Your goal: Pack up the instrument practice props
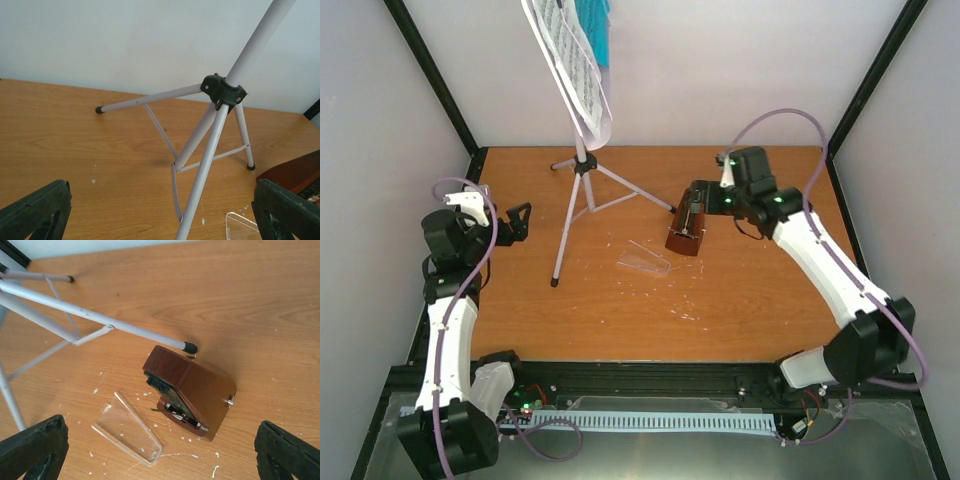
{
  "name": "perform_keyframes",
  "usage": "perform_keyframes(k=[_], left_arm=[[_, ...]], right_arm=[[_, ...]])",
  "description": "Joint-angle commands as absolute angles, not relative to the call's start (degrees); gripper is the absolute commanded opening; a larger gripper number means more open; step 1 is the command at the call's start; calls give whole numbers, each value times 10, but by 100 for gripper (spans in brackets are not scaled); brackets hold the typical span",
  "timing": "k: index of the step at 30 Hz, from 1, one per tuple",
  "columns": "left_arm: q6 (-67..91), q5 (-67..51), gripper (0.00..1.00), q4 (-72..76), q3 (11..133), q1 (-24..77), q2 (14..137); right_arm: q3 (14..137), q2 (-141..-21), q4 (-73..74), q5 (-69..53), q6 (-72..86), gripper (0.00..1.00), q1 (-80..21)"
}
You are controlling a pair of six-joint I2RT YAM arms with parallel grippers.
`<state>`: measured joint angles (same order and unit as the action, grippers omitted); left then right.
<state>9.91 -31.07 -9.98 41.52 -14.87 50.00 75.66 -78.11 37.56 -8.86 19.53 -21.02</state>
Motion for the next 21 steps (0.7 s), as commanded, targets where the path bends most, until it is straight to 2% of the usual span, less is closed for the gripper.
perform_keyframes(k=[1,13,21], left_arm=[[92,-304,99,-61,422,-149,475],[106,-320,99,-59,420,-149,480],[104,-312,99,-65,420,-149,480]], right_arm=[[802,-842,438,25,237,100,-254],[885,-958,452,138,313,99,-311],[943,-1029,463,191,315,83,-327]])
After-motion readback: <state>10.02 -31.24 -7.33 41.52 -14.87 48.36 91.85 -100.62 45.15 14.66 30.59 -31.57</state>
